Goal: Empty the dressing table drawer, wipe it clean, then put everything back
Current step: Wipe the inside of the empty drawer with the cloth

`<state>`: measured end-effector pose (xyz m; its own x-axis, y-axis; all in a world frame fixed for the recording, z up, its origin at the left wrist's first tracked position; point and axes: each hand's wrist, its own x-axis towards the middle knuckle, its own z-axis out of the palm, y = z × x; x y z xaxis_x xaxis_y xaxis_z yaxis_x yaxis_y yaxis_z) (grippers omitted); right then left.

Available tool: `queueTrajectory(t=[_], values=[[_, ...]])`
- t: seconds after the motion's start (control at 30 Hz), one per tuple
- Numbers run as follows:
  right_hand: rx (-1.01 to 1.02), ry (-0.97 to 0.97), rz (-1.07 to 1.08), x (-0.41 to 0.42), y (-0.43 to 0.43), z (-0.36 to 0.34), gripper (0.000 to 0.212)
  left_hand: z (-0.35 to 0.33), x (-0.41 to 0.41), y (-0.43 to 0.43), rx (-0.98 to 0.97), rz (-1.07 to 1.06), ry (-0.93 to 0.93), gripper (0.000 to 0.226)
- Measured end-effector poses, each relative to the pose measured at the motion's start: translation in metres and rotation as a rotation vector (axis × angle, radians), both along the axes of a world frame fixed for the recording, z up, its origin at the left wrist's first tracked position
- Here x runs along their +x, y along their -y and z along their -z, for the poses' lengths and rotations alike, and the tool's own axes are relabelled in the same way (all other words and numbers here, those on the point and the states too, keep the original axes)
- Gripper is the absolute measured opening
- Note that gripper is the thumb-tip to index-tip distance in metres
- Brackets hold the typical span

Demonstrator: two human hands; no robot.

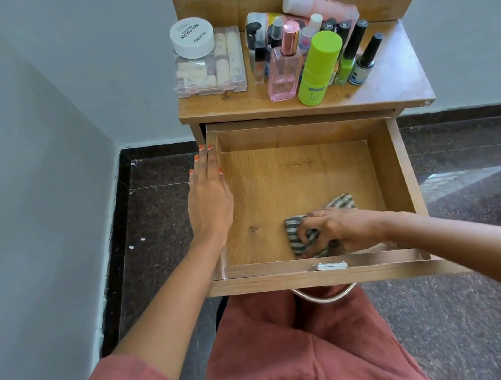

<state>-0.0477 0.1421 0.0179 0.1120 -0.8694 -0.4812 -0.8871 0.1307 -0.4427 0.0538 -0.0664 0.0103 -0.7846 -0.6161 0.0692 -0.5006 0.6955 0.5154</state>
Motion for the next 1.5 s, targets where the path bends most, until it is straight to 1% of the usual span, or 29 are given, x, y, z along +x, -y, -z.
queueTrajectory(t=[0.1, 0.2, 0.37, 0.53, 0.63, 0.77, 0.87, 0.93, 1.1, 1.2, 1.3, 1.4, 1.47, 1.5], values=[[0.136, -0.050, 0.012, -0.013, -0.023, -0.007, 0.054, 0.000, 0.000, 0.000, 0.003, -0.003, 0.001, 0.046], [0.130, -0.039, 0.036, -0.015, -0.028, -0.009, 0.065, -0.001, 0.000, -0.001, 0.001, -0.007, -0.001, 0.045], [0.004, 0.017, 0.031, -0.016, -0.024, 0.003, 0.060, -0.003, 0.000, -0.001, 0.004, -0.008, -0.006, 0.045], [-0.158, 0.072, -0.042, -0.003, 0.003, 0.013, 0.041, -0.004, 0.001, -0.002, -0.001, -0.007, 0.004, 0.045], [-0.229, 0.094, -0.083, 0.010, 0.032, 0.016, 0.034, -0.004, 0.001, -0.002, -0.002, -0.014, 0.010, 0.045], [-0.261, 0.102, -0.123, 0.028, 0.070, 0.018, 0.034, -0.006, 0.001, -0.003, -0.001, -0.012, 0.012, 0.046], [-0.251, 0.107, -0.125, 0.038, 0.091, 0.020, 0.046, -0.005, 0.001, -0.002, -0.011, -0.006, 0.008, 0.045], [-0.256, 0.101, -0.113, 0.041, 0.094, 0.021, 0.051, -0.004, 0.001, -0.001, -0.014, -0.006, 0.009, 0.046], [-0.286, 0.091, -0.046, 0.039, 0.072, 0.026, 0.047, -0.004, 0.000, -0.001, -0.002, -0.011, 0.006, 0.045], [-0.258, 0.055, -0.005, 0.026, 0.051, 0.020, 0.045, -0.003, 0.001, -0.002, -0.003, -0.009, 0.008, 0.045], [-0.168, 0.027, 0.097, 0.006, 0.021, 0.012, 0.044, -0.003, 0.000, -0.001, 0.017, -0.015, -0.003, 0.045], [-0.010, 0.056, 0.157, -0.010, -0.007, 0.002, 0.033, -0.002, 0.000, -0.001, 0.025, -0.020, -0.012, 0.045], [0.091, 0.014, 0.158, -0.020, -0.022, -0.006, 0.028, -0.002, 0.000, -0.001, 0.025, -0.019, -0.011, 0.045], [0.143, -0.022, 0.152, -0.024, -0.028, -0.010, 0.029, -0.002, 0.000, -0.001, 0.027, -0.020, -0.010, 0.045]])
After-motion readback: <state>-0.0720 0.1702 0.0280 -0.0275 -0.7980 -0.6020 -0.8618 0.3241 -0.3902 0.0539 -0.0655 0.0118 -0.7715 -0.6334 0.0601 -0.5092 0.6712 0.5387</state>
